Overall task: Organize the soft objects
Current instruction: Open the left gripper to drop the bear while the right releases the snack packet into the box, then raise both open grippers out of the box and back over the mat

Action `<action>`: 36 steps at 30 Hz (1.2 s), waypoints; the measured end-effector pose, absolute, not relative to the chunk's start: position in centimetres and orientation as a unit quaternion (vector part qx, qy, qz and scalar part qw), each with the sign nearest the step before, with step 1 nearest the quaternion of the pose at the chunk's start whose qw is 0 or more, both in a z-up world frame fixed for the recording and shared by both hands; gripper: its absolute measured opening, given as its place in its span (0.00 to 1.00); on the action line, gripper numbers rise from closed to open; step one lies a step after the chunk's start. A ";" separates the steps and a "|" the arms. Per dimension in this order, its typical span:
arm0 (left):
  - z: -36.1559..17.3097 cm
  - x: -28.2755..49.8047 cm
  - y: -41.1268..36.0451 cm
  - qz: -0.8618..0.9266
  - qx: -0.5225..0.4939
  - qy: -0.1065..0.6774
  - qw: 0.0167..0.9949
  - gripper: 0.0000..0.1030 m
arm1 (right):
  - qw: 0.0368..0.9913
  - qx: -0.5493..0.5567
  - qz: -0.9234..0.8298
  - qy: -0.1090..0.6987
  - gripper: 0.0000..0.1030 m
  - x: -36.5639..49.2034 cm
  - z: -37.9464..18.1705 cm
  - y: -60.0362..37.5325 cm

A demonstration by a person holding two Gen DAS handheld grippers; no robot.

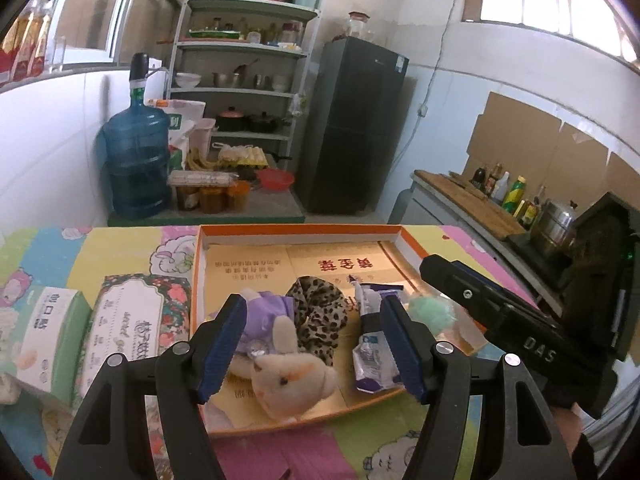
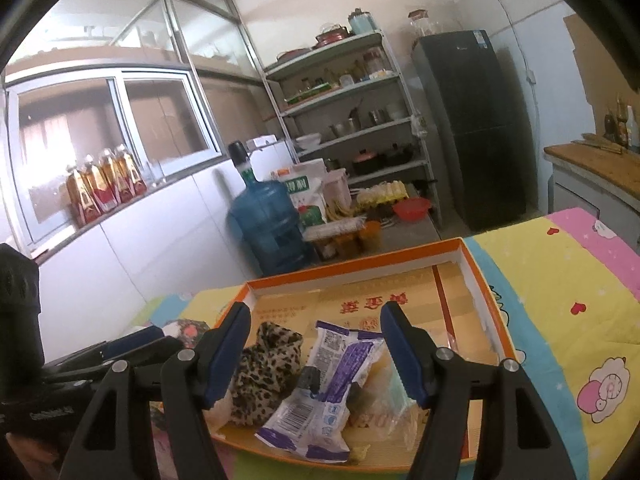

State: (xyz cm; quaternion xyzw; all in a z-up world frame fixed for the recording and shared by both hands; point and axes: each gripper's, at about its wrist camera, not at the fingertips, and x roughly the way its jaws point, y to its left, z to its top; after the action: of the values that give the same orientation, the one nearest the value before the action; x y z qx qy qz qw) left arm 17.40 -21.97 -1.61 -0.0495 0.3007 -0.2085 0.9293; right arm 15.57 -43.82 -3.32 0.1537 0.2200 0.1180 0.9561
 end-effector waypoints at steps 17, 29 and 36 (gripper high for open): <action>3.6 10.4 -14.7 -0.191 -0.062 0.218 0.955 0.69 | 0.962 0.127 0.124 0.206 0.65 12.7 -0.3 -40.5; 3.8 6.8 -7.8 -0.151 -0.070 0.192 0.967 0.69 | 0.962 0.098 0.165 0.195 0.65 8.7 2.4 -33.4; 3.1 5.4 -3.2 -0.123 -0.082 0.186 0.971 0.69 | 0.954 0.095 0.188 0.213 0.65 7.6 2.1 -29.8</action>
State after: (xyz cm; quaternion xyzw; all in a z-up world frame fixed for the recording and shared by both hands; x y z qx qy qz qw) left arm 5.41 -3.22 3.10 -0.0817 0.1863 -0.1227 0.9714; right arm 7.62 -29.76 2.13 0.0946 0.2127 0.1875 0.9543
